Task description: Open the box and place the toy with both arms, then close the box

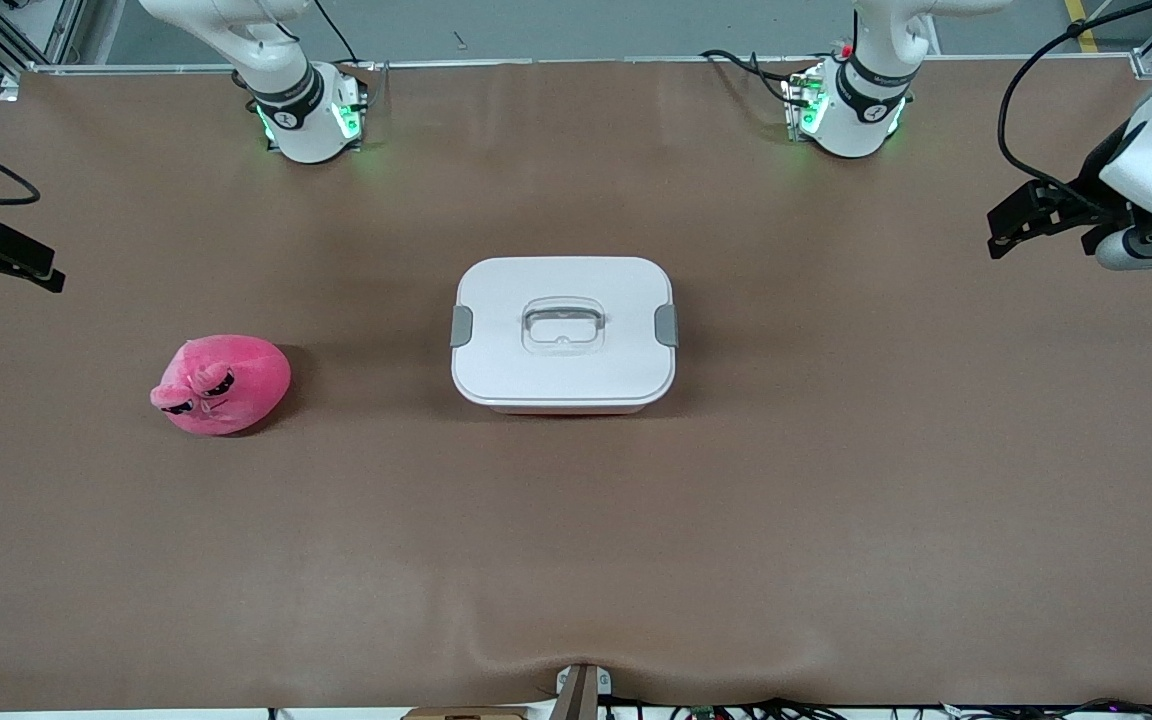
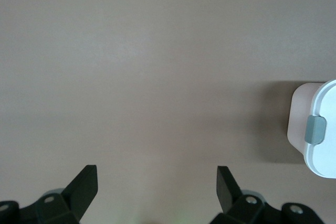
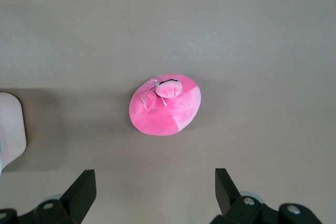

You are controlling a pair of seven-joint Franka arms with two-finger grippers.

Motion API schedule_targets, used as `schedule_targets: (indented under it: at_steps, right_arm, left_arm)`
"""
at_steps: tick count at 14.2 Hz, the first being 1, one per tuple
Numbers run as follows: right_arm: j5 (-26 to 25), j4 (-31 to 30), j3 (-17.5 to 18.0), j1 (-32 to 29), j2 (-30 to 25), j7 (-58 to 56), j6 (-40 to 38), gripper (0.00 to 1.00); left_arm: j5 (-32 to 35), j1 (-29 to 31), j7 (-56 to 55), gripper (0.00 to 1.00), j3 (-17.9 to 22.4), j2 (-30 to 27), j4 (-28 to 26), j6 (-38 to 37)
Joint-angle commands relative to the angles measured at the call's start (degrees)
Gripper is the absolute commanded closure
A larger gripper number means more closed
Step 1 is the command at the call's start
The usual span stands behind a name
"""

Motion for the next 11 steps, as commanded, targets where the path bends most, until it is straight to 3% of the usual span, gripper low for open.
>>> schedule_targets:
  at_steps: [1,11]
  right_arm:
    - [-0.8,0.2,0.0,0.0,-0.2,0.2,-0.4,0.00]
    - [-0.7,0.1,0.0,0.3,0.2,0.4,0.6,0.00]
  left_arm:
    - [-0.1,-0.2,0.7,0.00,0.2,0.5,1.3,-0.7]
    - [0.0,-0.1,0.1,0.00,0.2,1.0,0.9,-1.0]
